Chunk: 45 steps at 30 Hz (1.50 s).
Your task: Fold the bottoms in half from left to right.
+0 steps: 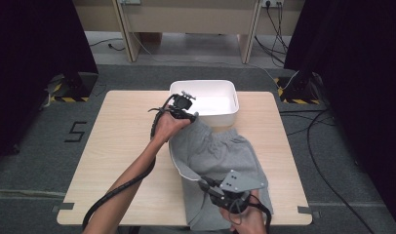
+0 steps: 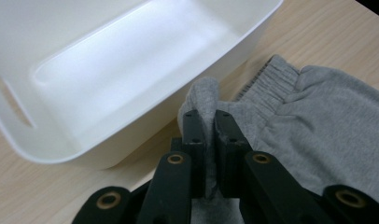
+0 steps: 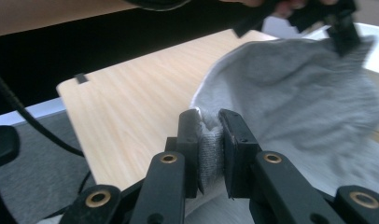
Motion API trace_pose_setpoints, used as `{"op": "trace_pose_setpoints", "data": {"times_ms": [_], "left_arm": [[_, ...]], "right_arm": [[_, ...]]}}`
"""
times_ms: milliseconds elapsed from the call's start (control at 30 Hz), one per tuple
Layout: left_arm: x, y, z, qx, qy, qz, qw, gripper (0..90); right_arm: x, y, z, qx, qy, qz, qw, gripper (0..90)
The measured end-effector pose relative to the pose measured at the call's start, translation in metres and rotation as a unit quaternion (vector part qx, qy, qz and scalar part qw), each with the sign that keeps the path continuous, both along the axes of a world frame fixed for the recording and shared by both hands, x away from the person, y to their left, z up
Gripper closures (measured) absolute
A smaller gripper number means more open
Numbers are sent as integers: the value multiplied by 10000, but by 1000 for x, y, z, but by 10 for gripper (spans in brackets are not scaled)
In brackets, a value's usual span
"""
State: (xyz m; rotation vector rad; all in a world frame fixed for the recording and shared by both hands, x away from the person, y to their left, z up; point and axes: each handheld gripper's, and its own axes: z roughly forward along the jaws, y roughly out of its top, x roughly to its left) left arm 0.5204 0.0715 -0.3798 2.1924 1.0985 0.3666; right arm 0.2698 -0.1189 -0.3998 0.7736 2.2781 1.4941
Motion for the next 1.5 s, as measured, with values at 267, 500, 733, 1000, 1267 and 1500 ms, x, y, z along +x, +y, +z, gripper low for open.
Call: {"op": "trace_pose_setpoints", "data": {"times_ms": [267, 500, 733, 1000, 1267, 1500], "left_arm": [[0, -38, 1, -23, 20, -47, 10000, 841], [-1, -76, -1, -72, 6, -180, 9998, 840], [-3, -113, -14, -129, 135, -316, 9993, 838], [-1, -143, -29, -179, 165, -347, 9991, 829], [7, -154, -39, -481, 151, -218, 9985, 793], [9, -154, -38, -728, 72, -208, 9971, 713]], "right_arm": [[-8, -54, -3, -2, 13, -607, 9982, 794], [-17, -101, -12, -65, 86, -1198, 9927, 794], [-26, -132, -32, -178, 287, -1590, 9867, 794], [-34, -148, -46, -380, 430, -1771, 9825, 794], [-38, -154, -52, -485, 533, -1855, 9800, 793], [-40, -158, -59, -618, 636, -1903, 9777, 793]]}}
